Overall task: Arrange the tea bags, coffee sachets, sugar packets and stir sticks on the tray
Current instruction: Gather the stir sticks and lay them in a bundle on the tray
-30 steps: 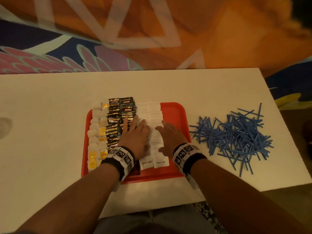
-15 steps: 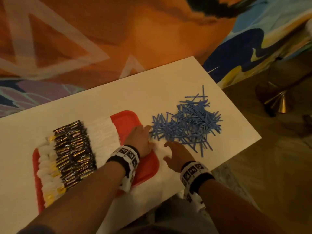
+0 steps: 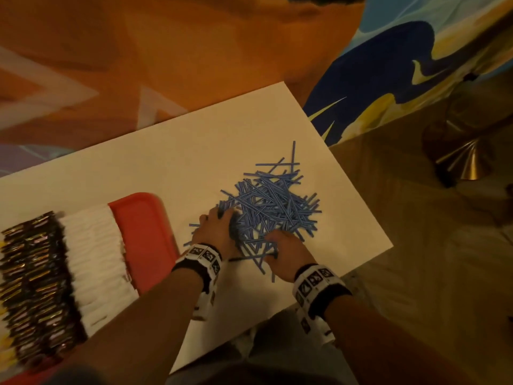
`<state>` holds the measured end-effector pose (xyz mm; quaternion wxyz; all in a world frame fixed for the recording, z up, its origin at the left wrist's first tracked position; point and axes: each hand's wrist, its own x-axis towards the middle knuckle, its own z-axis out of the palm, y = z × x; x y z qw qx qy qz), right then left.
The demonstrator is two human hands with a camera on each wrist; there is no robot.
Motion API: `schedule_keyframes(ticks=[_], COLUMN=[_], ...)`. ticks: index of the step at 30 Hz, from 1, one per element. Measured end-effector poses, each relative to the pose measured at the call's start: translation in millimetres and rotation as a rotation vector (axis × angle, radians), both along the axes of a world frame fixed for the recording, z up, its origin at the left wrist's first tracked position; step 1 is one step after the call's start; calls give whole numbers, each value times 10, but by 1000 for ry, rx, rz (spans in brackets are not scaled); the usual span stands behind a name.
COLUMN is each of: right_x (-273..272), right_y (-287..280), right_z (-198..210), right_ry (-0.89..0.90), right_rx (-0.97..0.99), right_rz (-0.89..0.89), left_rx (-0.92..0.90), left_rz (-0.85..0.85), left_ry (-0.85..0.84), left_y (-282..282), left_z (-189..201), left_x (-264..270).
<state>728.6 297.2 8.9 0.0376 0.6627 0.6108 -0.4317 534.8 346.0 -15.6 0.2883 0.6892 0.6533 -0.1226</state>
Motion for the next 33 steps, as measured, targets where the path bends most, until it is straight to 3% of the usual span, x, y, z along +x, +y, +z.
schedule_keyframes(ticks=[5,8,13,19,33], right_x=[55,53,105,137,184], right_y=[124,172,232,297,502], right_z=[-56,-79,-107,-139,-82], right_ry=[58,96,101,152,173], right_rx=[-10,-10,-11,-46,-66], right_rz=[11,-5,33,5,22], left_rx=[-12,-24,-68,-63,-156], left_rz=[265,221,316,318,530], left_ry=[48,135,76,156,-119], left_y=[1,33,136,140,62], left_z=[-13,-32,-40,-94,66], left_x=[118,204,248,279,5])
